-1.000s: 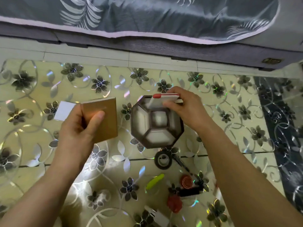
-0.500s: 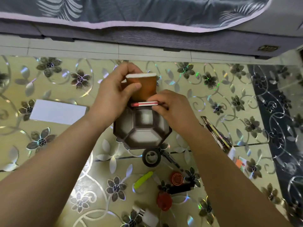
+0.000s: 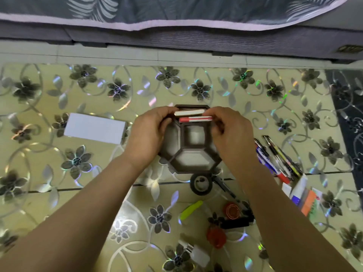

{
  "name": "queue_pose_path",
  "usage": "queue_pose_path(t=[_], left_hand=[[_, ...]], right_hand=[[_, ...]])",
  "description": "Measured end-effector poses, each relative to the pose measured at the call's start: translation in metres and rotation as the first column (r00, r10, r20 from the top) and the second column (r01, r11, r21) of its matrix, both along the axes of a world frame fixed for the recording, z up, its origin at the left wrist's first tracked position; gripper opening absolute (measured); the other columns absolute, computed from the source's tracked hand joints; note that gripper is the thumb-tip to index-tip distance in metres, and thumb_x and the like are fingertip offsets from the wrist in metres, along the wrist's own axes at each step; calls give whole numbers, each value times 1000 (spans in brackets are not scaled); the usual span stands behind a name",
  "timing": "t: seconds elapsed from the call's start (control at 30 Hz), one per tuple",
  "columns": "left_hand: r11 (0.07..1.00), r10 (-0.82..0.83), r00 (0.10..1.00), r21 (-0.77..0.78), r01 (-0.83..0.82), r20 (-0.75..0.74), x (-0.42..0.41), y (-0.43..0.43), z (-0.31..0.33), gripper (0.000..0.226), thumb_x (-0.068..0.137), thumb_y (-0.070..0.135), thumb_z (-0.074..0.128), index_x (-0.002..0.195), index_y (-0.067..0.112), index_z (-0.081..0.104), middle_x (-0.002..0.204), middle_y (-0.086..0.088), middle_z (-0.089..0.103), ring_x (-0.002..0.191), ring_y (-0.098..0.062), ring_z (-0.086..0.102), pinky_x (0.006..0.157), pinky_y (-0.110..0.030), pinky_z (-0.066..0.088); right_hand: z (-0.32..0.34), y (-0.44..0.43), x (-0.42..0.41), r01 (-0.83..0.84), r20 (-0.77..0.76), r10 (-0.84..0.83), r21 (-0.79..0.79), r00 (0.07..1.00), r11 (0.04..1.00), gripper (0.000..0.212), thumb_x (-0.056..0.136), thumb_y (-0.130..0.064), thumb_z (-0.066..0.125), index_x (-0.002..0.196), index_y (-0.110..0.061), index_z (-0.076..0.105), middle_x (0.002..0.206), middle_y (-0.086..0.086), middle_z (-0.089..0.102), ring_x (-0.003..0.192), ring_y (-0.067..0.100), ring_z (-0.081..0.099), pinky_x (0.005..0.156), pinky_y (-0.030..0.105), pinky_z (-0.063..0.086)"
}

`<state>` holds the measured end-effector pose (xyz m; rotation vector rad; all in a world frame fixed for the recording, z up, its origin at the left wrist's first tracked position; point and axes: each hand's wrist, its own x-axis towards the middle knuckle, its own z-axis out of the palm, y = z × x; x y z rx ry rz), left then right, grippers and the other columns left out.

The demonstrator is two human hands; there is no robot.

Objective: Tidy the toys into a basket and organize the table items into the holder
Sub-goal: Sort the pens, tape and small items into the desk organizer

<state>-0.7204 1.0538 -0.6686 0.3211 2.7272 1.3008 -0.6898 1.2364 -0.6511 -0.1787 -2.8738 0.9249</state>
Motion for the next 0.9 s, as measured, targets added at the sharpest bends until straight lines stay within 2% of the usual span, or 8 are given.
queue_pose_path(t=[0.1, 0.2, 0.27, 0.33, 0.5, 0.67, 0.8, 0.9], left_hand=[[994, 62, 998, -90, -64, -26, 10, -39, -4, 61, 77, -8, 46, 133, 15, 51, 136, 1, 52, 124, -8, 44, 100, 3, 21], [952, 54, 998, -304, -43, 28, 11, -112, -15, 75, 79, -4, 59, 145, 17, 33, 153, -2, 29, 142, -19, 25, 113, -19, 20], [918, 44, 991, -395, 11, 130, 6, -153, -19, 86, 77, 15, 74, 148, 17, 26, 157, -5, 21, 146, -23, 15, 117, -34, 19], [899, 30, 975, -432, 69, 219, -2, -186, -23, 97, 70, 21, 80, 149, 18, 23, 157, -4, 18, 146, -24, 11, 117, -38, 17], [843, -135, 961, -482, 240, 242, -28, -228, -39, 92, 69, 12, 80, 146, 18, 31, 153, -4, 31, 141, -24, 29, 115, -35, 26], [823, -244, 959, -491, 284, 145, -34, -227, -44, 76, 74, 12, 76, 141, 11, 41, 145, -14, 42, 129, -31, 45, 108, -37, 35], [871, -253, 916, -338, 356, 312, -30, -235, -25, 76, 73, 23, 74, 141, 17, 41, 141, -6, 42, 126, -25, 45, 101, -25, 33], [962, -230, 751, 26, 273, 619, -19, -242, 6, 65, 78, 19, 74, 137, 26, 48, 136, 8, 51, 125, -13, 49, 107, -24, 37]], right_hand=[[18, -26, 13, 51, -153, -39, 77, 987, 996, 56, 67, 8, 46, 117, -12, 64, 116, 6, 63, 110, 24, 52, 97, 24, 37], [27, -84, 20, -84, -225, 86, 17, 971, 996, 48, 72, 10, 53, 116, -8, 64, 115, 9, 62, 108, 28, 53, 96, 29, 38], [16, -123, 22, -249, -170, 246, 7, 954, 969, 49, 73, 11, 56, 119, -7, 61, 118, 11, 60, 107, 30, 54, 93, 37, 45], [-4, -161, 17, -363, -21, 365, 48, 931, 930, 58, 72, 8, 61, 127, -9, 54, 123, 10, 55, 112, 31, 50, 91, 43, 47], [-61, -206, -14, -444, 253, 403, 132, 880, 886, 65, 79, -4, 66, 139, -9, 40, 136, 12, 44, 126, 33, 38, 106, 40, 33], [-84, -209, -26, -453, 310, 397, 132, 864, 882, 66, 76, 1, 63, 138, -9, 43, 132, 13, 48, 122, 33, 44, 105, 36, 31], [-56, -206, -13, -439, 332, 413, 4, 848, 899, 68, 76, 3, 63, 138, -16, 44, 131, 11, 45, 121, 33, 43, 102, 42, 38], [-11, -184, -6, -388, 329, 473, -293, 817, 874, 43, 85, -7, 61, 126, -21, 56, 124, 7, 51, 108, 22, 52, 94, 30, 41]])
